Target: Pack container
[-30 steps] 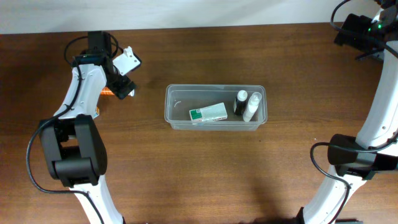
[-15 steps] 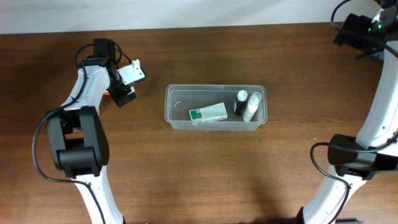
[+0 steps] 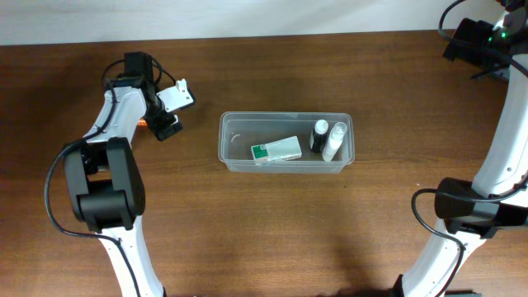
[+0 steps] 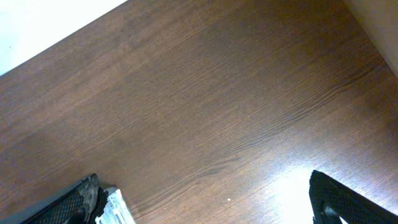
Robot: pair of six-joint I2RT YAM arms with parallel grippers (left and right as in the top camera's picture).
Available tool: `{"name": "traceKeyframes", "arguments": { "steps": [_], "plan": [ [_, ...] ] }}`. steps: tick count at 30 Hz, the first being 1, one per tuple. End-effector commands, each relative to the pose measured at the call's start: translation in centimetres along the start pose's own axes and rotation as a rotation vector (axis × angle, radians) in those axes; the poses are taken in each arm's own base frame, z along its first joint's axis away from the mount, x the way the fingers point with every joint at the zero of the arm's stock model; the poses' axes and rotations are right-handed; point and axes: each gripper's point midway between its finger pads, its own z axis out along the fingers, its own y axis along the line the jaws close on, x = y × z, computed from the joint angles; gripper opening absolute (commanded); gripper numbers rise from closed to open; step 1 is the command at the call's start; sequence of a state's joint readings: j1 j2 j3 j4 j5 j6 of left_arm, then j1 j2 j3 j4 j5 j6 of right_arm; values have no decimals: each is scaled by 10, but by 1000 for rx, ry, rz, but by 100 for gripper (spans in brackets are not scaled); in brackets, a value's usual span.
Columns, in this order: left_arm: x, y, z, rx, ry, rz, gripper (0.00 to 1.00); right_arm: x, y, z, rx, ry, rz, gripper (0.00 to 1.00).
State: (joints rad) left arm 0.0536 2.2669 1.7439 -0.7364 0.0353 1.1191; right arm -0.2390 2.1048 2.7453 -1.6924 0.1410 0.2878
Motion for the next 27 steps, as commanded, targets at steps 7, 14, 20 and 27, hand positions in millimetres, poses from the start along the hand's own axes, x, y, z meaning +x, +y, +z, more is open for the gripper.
{"name": "traceKeyframes", "arguments": {
  "steps": [7, 14, 20, 27],
  "plan": [
    [6, -47, 30, 195, -17, 3, 70, -1, -4, -7, 7, -15, 10, 98],
    [4, -68, 24, 292, -39, -14, 33, -1, -4, -7, 7, -15, 10, 98],
    [-10, -76, 21, 344, -95, -155, 33, -1, -4, -7, 7, -15, 10, 98],
    [-12, -73, 21, 337, -106, -163, 34, -1, -4, -7, 7, -15, 10, 98]
  ]
}}
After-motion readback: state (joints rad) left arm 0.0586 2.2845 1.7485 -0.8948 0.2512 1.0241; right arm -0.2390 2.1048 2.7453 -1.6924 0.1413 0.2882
